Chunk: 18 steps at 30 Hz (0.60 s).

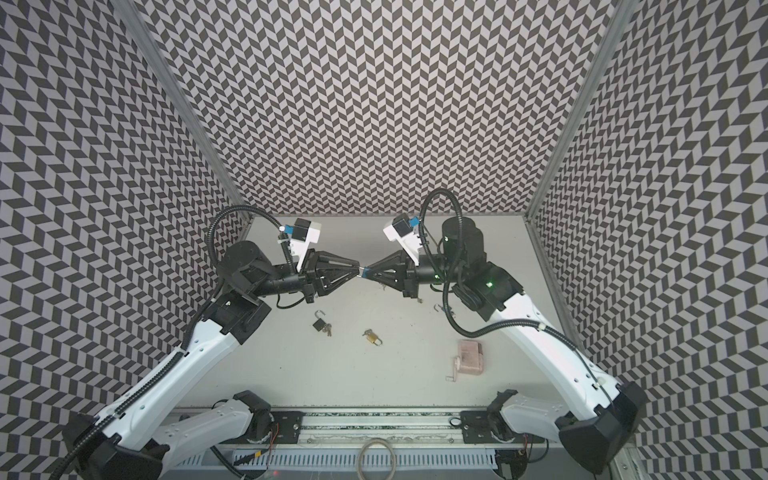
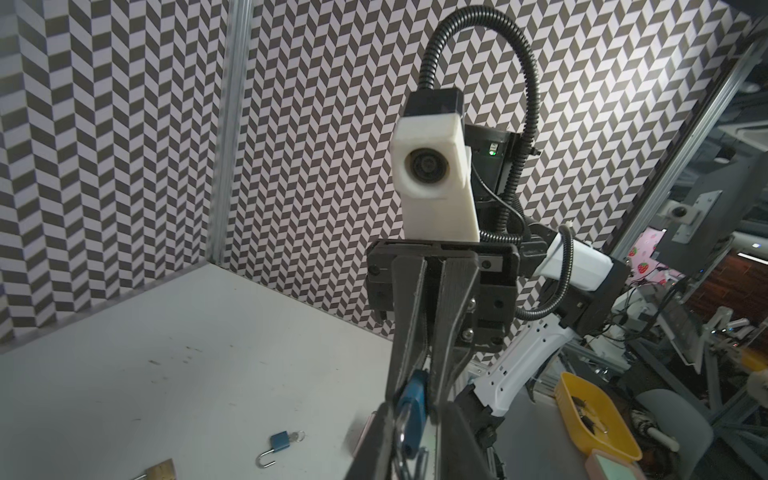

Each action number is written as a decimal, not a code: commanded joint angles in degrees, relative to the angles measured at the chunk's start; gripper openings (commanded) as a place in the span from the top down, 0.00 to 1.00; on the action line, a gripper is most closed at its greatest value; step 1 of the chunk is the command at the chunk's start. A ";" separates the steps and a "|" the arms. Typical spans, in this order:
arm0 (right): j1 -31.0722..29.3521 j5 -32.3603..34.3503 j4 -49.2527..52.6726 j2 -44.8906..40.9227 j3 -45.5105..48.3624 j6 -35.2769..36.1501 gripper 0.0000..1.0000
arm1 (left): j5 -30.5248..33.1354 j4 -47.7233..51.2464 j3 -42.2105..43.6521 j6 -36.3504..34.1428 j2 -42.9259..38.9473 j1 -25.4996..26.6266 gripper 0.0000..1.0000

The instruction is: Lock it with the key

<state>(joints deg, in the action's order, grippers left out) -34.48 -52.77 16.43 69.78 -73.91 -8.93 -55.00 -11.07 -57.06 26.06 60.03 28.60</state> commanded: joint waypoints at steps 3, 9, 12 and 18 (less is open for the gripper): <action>0.01 -0.74 -3.57 -1.73 0.49 0.43 1.00 | -1.14 -1.12 0.06 -0.76 -0.18 0.40 0.90; -0.04 -0.65 -3.91 -2.74 1.13 0.86 1.00 | -0.76 -1.21 0.32 -0.85 -0.96 0.39 0.98; -0.01 -1.23 -4.75 -2.94 1.47 0.30 1.00 | -0.77 -1.32 0.46 -0.88 -1.38 0.39 1.00; -0.09 -3.39 -15.36 -4.82 5.67 -4.73 0.86 | -0.87 -8.80 2.72 4.02 -3.09 0.74 1.00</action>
<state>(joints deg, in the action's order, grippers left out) -34.54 -54.89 11.03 67.42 -70.30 -10.50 -55.16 -13.45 -55.61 26.94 58.92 28.93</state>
